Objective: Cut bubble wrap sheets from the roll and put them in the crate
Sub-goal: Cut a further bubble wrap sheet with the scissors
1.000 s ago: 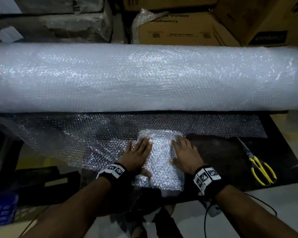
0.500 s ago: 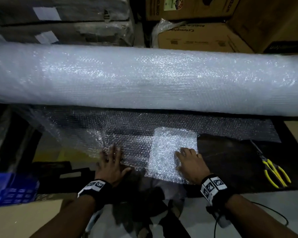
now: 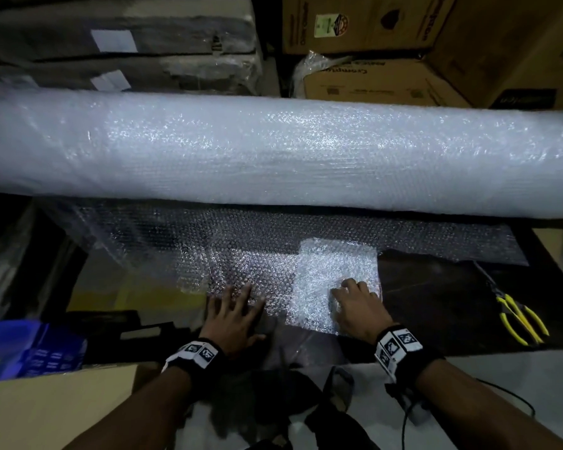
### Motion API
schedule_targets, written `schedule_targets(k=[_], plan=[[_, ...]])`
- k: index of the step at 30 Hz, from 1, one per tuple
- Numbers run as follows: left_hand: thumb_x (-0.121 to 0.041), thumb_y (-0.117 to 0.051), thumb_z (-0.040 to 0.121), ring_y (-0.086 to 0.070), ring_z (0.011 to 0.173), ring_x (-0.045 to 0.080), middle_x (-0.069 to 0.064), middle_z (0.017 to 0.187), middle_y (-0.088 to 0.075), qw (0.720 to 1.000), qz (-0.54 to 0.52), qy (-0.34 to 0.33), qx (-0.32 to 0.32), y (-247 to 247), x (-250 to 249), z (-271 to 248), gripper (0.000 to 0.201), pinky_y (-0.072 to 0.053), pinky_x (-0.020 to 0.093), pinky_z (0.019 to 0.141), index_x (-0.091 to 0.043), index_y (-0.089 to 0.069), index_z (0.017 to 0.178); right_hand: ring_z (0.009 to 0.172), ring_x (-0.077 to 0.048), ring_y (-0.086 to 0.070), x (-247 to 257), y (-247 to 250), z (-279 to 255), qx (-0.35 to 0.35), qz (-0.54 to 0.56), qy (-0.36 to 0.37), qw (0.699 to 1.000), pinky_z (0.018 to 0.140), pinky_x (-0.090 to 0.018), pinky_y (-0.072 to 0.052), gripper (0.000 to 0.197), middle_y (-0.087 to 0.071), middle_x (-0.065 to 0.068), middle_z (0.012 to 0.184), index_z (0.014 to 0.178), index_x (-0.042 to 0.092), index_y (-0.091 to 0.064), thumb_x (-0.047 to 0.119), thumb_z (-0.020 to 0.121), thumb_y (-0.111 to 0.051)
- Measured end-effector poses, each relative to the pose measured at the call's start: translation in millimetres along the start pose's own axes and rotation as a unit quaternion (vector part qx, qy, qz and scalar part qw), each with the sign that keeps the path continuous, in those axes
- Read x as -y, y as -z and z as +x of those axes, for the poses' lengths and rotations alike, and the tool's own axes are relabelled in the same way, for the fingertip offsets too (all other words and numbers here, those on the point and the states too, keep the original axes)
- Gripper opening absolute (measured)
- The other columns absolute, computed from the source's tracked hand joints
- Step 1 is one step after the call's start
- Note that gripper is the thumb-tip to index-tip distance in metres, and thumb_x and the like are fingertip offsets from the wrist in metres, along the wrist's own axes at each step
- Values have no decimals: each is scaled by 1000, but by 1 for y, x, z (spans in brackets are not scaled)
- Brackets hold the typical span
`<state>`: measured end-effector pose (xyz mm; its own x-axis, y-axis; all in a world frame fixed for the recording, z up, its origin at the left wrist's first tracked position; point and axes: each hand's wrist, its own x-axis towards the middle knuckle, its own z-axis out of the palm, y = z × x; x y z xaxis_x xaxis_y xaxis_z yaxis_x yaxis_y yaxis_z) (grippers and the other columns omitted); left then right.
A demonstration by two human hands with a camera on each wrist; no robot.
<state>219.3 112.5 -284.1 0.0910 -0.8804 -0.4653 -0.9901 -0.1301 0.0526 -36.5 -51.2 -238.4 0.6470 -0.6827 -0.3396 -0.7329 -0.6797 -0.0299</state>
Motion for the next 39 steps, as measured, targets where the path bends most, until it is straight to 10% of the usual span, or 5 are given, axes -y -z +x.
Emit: schedule_targets(k=[4, 10, 17, 30, 39], plan=[[-74, -33, 79, -60, 115, 48, 17, 141, -56, 998, 28, -10, -51, 7, -14, -3, 81, -49, 69, 80, -18, -67, 126, 121, -32, -45, -6, -4, -3, -41, 7, 2, 999, 91, -44, -47, 45, -43, -9, 136, 135, 19, -51, 35, 93, -56], [-78, -3, 76, 3, 152, 38, 7, 167, 10, 997, 41, -58, -28, 32, -60, 10, 95, -7, 67, 114, -31, -11, 158, 119, -31, -44, -15, -11, -7, -35, 12, 0, 999, 93, -43, -45, 40, -46, -9, 129, 132, 19, -53, 33, 95, -53], [-65, -42, 95, 3, 153, 31, 5, 167, 4, 993, 37, -80, -79, 65, -113, 34, 77, -6, 60, 118, -26, -18, 157, 113, -33, -51, -70, -2, -31, -117, 122, -73, 983, 94, -40, -44, 29, -57, -13, 115, 119, 13, -64, 30, 96, -60], [-63, -42, 95, -2, 152, 32, 9, 167, -1, 988, 33, -91, -119, 88, -278, 95, 76, -11, 59, 117, -22, -22, 155, 91, -44, -63, -284, -37, -101, -86, 72, -228, 967, 79, -43, -51, 18, -66, -25, 97, 94, 2, -70, 15, 87, -60], [-65, -49, 91, -5, 152, 31, 5, 166, -5, 996, -1, 13, -84, 84, -398, 130, 72, -16, 59, 116, -27, -31, 150, 113, -43, -53, -394, -54, -125, -32, 98, -163, 981, 97, -43, -42, 46, -54, -20, 120, 120, 4, -56, 42, 93, -60]])
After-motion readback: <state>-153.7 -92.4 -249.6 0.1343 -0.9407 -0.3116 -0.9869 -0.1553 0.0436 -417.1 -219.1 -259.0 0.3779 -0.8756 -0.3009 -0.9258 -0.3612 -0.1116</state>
